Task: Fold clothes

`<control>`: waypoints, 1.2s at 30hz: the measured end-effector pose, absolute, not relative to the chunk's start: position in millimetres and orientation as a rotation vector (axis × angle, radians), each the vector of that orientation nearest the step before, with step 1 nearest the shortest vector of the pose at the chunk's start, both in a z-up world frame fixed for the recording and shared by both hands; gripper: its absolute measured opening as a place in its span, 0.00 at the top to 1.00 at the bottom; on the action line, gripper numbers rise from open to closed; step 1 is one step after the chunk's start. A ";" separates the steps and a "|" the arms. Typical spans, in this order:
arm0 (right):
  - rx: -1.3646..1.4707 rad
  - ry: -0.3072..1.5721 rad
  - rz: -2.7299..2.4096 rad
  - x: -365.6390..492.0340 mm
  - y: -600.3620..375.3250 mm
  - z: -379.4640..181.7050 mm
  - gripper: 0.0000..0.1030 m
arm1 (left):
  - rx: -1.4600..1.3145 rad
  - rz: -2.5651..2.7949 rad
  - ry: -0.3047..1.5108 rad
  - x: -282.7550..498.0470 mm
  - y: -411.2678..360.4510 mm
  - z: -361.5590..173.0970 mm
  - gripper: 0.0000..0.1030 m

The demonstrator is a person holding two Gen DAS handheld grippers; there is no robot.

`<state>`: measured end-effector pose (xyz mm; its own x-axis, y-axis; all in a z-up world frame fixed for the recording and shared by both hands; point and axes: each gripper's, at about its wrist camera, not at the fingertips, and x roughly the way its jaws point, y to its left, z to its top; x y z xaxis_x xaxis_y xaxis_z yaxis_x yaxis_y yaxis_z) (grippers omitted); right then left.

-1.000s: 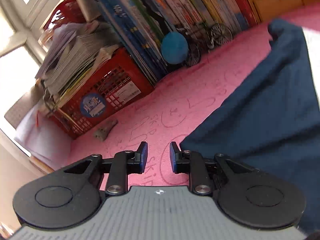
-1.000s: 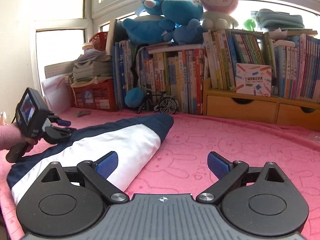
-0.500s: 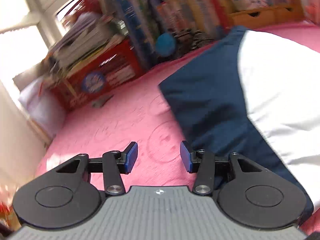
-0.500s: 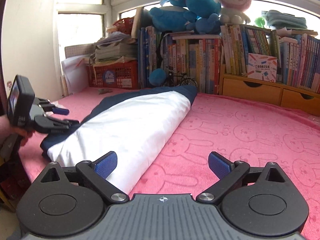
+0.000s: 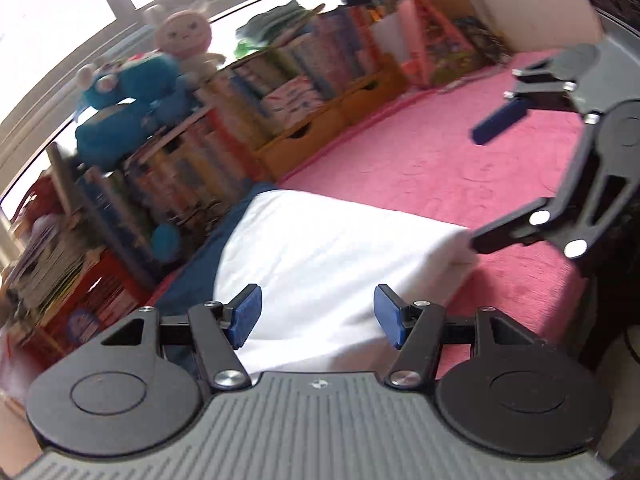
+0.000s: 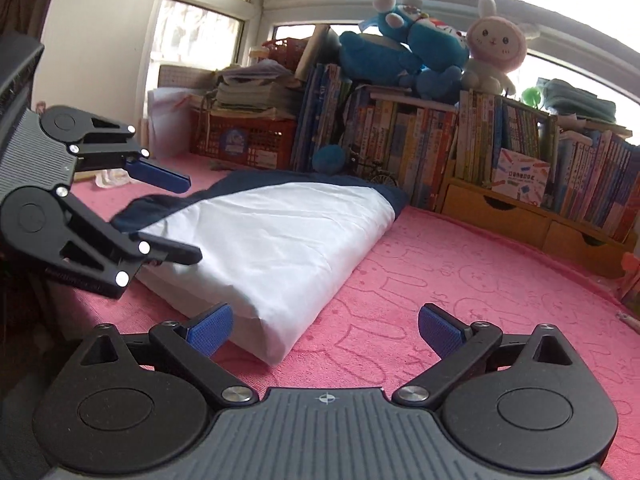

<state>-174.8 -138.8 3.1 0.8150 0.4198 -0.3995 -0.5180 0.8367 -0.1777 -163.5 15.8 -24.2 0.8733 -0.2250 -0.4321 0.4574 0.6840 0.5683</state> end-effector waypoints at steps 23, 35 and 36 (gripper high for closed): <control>-0.153 0.271 0.330 -160.8 -106.6 -12.0 0.81 | 0.809 -0.231 0.415 -154.2 41.1 -43.4 0.95; -0.165 0.272 0.342 -160.1 -104.5 -12.5 0.81 | 0.704 -0.090 0.563 -159.3 85.0 -47.7 0.94; -0.169 0.271 0.343 -160.6 -104.4 -12.9 0.81 | 0.693 -0.088 0.566 -159.3 86.0 -47.6 0.94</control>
